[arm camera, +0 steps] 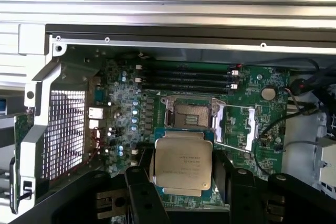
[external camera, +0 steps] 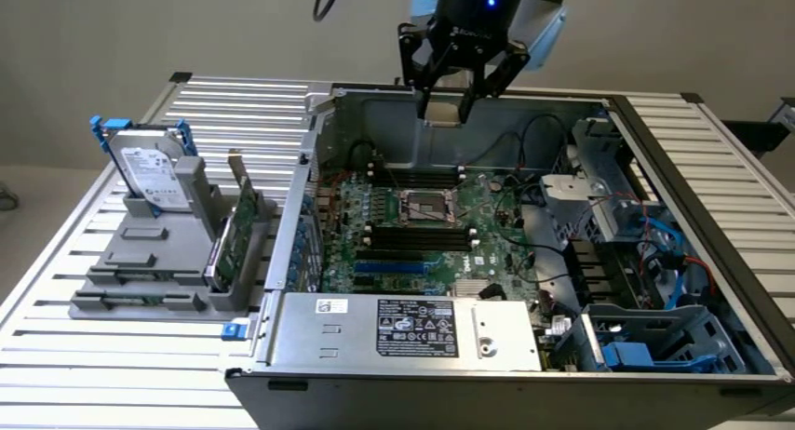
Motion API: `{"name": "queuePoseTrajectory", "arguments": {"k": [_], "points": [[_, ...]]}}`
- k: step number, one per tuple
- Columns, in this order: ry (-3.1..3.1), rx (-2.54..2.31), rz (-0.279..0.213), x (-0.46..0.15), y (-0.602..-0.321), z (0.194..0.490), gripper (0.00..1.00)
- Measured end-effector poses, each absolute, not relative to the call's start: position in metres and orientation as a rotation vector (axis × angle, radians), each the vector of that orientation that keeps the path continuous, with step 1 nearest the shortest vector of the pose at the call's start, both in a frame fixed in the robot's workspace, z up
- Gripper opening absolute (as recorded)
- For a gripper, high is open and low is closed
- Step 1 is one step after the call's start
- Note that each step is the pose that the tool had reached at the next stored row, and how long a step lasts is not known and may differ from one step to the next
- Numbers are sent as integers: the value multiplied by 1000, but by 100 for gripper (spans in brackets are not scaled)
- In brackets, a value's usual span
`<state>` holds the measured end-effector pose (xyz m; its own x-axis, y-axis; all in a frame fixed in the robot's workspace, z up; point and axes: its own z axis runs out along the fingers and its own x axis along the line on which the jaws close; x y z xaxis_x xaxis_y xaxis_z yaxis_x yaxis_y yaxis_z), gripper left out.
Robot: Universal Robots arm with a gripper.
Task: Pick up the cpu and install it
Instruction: 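Pick up the cpu and move it towards the insertion slot, then place the cpu into insertion slot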
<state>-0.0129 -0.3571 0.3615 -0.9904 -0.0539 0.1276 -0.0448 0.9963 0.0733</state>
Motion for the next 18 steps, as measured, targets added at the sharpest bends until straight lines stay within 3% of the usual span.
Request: {"name": "queuePoseTrajectory", "arguments": {"k": [18], "points": [[-3008, 81, -103, -13, -357, 361, 55]]}}
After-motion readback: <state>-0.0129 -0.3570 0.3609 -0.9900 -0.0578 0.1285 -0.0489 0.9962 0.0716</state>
